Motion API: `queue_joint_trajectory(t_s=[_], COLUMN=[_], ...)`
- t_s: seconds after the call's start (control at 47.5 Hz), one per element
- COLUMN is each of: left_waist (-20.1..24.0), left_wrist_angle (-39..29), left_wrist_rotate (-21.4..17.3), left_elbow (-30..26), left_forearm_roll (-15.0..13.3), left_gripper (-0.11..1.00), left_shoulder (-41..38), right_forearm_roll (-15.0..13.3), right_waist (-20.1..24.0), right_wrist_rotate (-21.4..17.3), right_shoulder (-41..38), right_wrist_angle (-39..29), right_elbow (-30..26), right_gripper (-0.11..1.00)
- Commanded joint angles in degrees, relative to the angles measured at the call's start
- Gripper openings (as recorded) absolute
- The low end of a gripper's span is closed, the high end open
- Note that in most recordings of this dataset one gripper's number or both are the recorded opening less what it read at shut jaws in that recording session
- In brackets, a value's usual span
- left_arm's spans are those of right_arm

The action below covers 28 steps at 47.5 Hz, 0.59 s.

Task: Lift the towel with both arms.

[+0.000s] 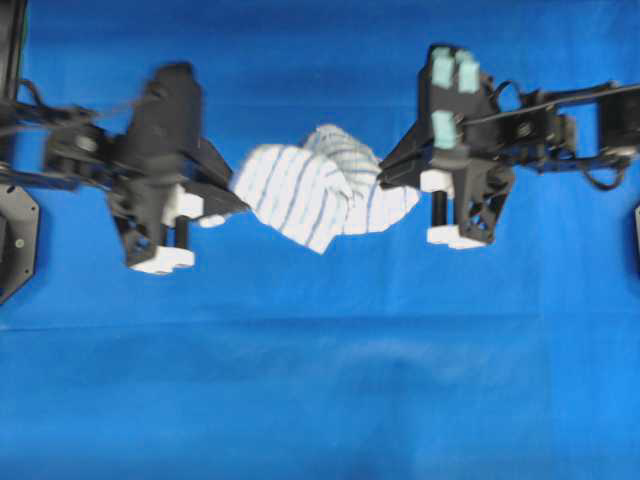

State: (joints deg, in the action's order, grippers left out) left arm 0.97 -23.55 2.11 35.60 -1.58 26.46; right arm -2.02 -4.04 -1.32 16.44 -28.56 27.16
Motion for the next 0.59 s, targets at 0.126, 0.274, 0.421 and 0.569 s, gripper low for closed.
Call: queue_joint_trajectory(t_s=[0.126,0.274,0.421,0.569], left_waist=[0.09,0.0,0.0,-0.09], left_wrist_angle=[-5.89,-9.49,-10.28,-10.28], left_wrist_rotate=[-0.09,-0.09,-0.44,-0.62], left_elbow=[-8.09,-12.74,-13.97,-14.41], left_forearm_roll=[-0.09,0.0,0.0,0.0], left_gripper=[0.05,0.05,0.05,0.05], left_shoulder=[5.63,6.86,6.5,5.54], right_forearm_roll=[-0.18,-0.18,-0.18,-0.18], right_waist=[0.0,0.0,0.26,0.62], right_wrist_rotate=[0.09,0.18,0.18,0.09], right_shoulder=[4.48,5.54,5.45,5.1], right_wrist_angle=[-7.65,-11.69,-13.54,-14.06], right_elbow=[-9.05,-13.89,-15.56,-15.56], right_gripper=[0.02,0.02,0.02,0.02])
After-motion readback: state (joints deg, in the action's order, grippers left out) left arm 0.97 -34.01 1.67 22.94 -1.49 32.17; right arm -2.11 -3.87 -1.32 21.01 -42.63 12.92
